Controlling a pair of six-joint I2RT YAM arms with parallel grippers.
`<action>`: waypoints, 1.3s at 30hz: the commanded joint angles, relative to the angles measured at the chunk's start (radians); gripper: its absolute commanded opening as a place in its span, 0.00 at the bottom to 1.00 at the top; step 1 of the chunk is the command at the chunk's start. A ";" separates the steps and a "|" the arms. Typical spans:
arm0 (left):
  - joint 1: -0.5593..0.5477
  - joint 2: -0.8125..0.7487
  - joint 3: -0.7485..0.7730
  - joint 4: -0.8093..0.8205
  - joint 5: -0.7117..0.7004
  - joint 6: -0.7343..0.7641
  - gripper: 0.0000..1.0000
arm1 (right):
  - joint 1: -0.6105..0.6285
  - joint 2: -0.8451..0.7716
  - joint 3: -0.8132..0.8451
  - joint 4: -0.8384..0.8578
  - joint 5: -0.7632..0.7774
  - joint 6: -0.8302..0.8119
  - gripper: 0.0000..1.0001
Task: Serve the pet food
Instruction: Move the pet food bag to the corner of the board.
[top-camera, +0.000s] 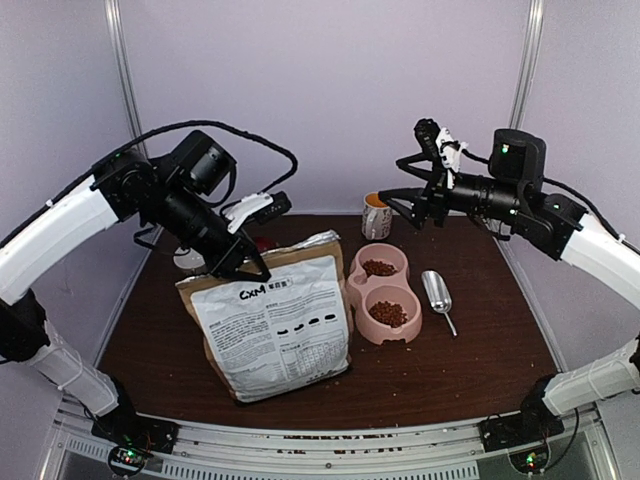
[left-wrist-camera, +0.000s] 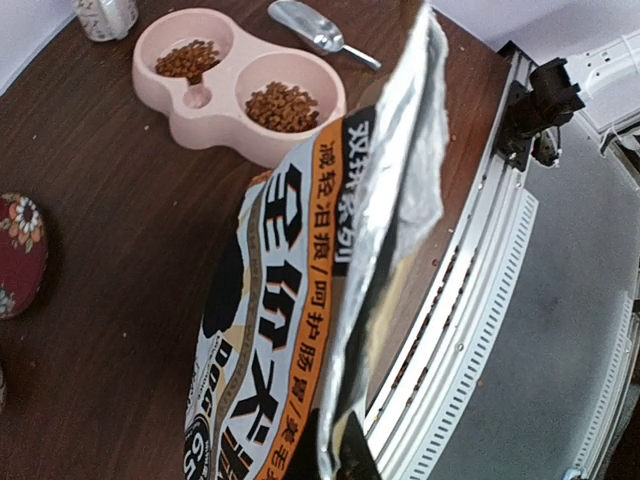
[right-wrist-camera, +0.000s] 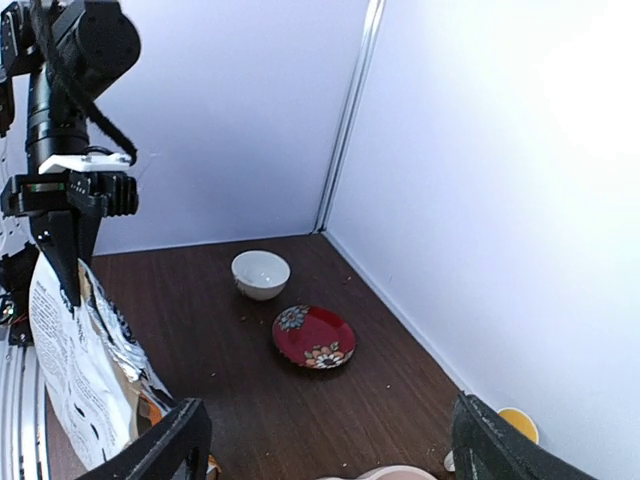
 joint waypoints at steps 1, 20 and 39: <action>0.029 -0.147 -0.013 -0.062 -0.132 -0.041 0.00 | -0.006 -0.039 -0.043 0.137 0.099 0.049 0.84; 0.156 -0.411 -0.191 -0.245 -0.678 -0.108 0.00 | -0.006 0.056 0.005 0.184 0.085 0.100 0.82; 0.257 -0.414 -0.236 -0.232 -1.171 -0.026 0.00 | -0.006 0.069 -0.007 0.171 0.101 0.088 0.82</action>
